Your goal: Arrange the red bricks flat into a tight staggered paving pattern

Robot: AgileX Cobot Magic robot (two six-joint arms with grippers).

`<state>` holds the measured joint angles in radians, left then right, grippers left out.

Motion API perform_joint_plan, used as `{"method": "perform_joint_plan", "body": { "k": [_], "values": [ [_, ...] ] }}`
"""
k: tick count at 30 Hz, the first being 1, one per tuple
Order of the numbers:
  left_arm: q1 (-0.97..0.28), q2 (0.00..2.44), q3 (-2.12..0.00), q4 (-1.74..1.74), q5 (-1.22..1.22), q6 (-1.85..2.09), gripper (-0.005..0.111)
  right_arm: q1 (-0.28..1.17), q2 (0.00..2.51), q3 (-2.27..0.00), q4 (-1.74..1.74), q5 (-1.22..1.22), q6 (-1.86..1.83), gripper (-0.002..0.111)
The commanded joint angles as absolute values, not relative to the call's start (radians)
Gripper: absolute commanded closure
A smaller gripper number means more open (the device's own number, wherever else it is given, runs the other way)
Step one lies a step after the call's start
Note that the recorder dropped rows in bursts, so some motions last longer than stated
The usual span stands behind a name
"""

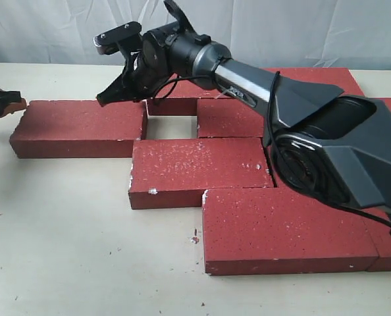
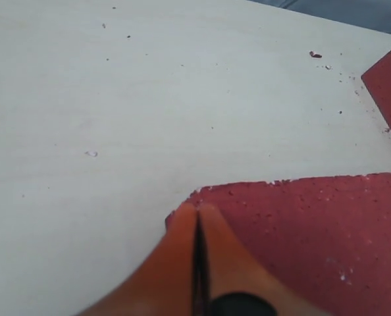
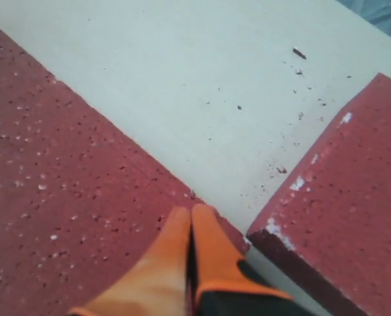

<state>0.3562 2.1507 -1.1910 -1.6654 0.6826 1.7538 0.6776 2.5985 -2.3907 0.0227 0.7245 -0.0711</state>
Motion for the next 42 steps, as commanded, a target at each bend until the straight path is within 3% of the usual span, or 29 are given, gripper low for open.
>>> {"method": "perform_joint_plan", "body": {
  "k": [1, 6, 11, 19, 25, 32, 42],
  "values": [
    [0.373, 2.143, -1.188, -1.568, 0.664, 1.656, 0.107, 0.669, 2.503, -2.39, 0.0, 0.889, -0.154, 0.109],
    [0.404, 2.09, -1.18, -1.447, 0.651, 1.527, 0.107, 0.667, 2.407, -2.388, -0.081, 1.148, -0.239, 0.109],
    [0.405, 2.036, -1.105, -1.421, 0.596, 1.52, 0.107, 0.656, 2.349, -2.38, -0.074, 1.221, -0.239, 0.109],
    [0.407, 1.979, -1.042, -1.44, 0.465, 1.53, 0.107, 0.628, 2.112, -2.01, -0.119, 1.221, -0.239, 0.109],
    [0.407, 2.0, -1.042, -1.475, 0.535, 1.53, 0.107, 0.554, 1.884, -1.599, -0.096, 0.922, -0.243, 0.109],
    [0.407, 2.002, -1.042, -1.475, 0.558, 1.53, 0.107, 0.437, 1.748, -1.27, -0.103, 0.684, -0.243, 0.109],
    [0.33, 2.002, -1.042, -1.467, 0.465, 1.528, 0.107, 0.42, 1.739, -1.232, -0.163, 0.517, -0.233, 0.109]
  ]
}}
